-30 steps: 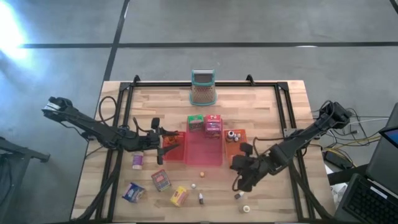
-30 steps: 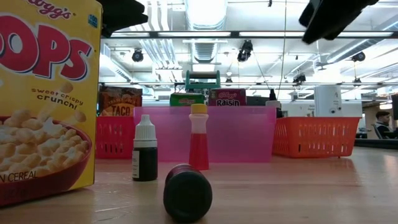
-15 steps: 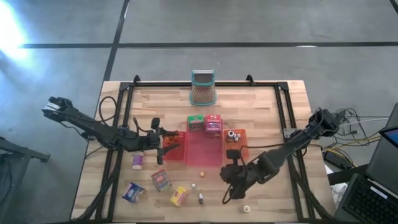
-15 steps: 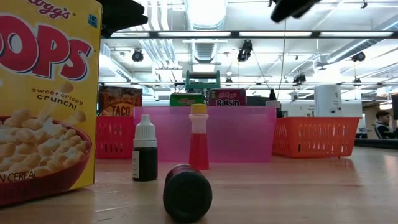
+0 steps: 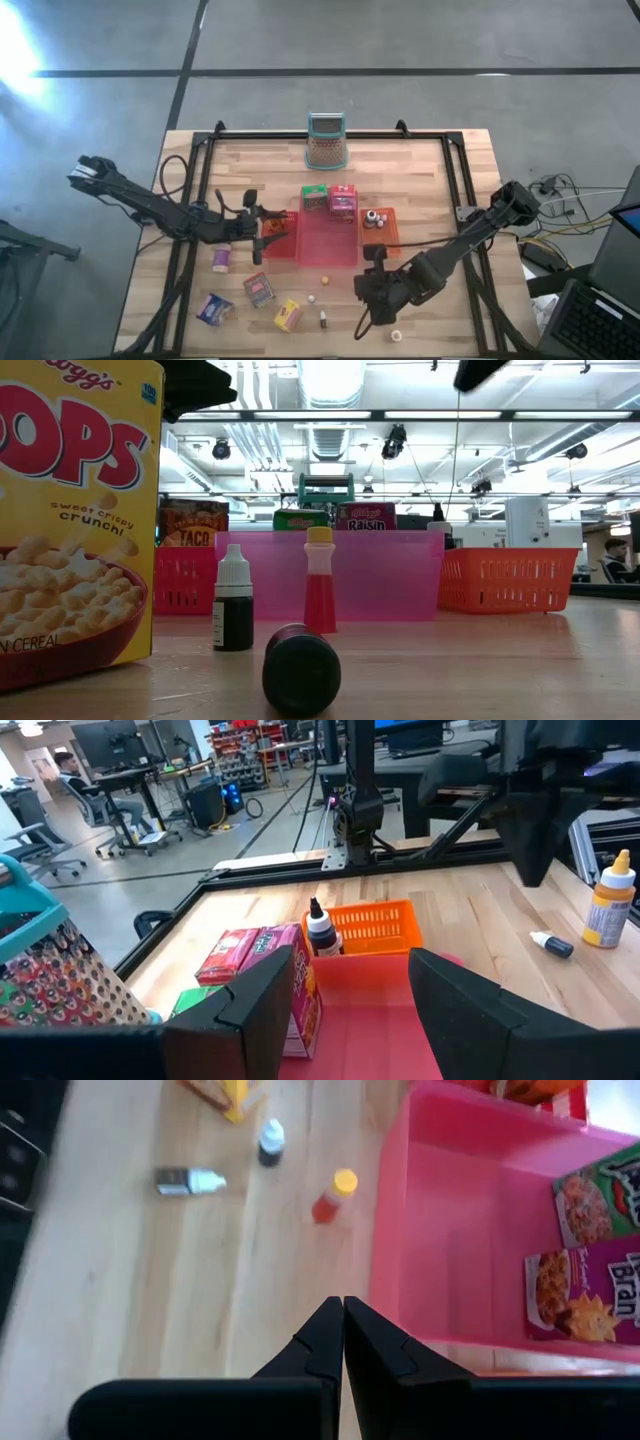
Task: Pick & Place Kitchen Items
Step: Put the yellow cereal box into the pink bin
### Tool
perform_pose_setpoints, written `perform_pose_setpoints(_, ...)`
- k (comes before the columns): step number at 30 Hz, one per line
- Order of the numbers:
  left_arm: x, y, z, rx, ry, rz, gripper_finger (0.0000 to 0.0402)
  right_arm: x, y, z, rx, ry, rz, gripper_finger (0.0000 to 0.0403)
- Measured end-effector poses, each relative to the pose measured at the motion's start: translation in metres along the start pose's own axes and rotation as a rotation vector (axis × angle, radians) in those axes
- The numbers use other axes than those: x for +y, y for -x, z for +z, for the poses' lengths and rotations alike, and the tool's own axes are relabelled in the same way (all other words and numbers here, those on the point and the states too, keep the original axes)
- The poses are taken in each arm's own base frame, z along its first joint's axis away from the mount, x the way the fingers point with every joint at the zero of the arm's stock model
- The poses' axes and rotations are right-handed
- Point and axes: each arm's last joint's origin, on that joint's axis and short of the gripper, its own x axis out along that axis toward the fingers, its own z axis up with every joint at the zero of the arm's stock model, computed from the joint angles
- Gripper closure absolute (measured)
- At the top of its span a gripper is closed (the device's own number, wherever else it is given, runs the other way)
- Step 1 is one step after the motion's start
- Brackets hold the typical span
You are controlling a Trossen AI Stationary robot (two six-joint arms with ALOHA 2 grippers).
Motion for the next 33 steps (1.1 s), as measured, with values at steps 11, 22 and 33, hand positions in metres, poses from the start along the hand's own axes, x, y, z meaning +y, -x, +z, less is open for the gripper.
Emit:
perform_pose_setpoints(11, 0.000, 0.000, -0.001, 0.008, -0.005, -0.001, 0.0197, -0.002, -0.010, -0.013, 0.049, -0.019, -0.028, 0.0394)
perform_pose_setpoints(22, 0.000, 0.000, -0.001, 0.011, -0.007, -0.001, 0.0197, -0.001, -0.008, -0.016, 0.060, -0.043, -0.032, 0.0394)
perform_pose_setpoints(33, 0.000, 0.000, -0.001, 0.011, -0.007, -0.001, 0.0197, -0.001, -0.007, -0.015, 0.068, -0.040, -0.036, 0.0394)
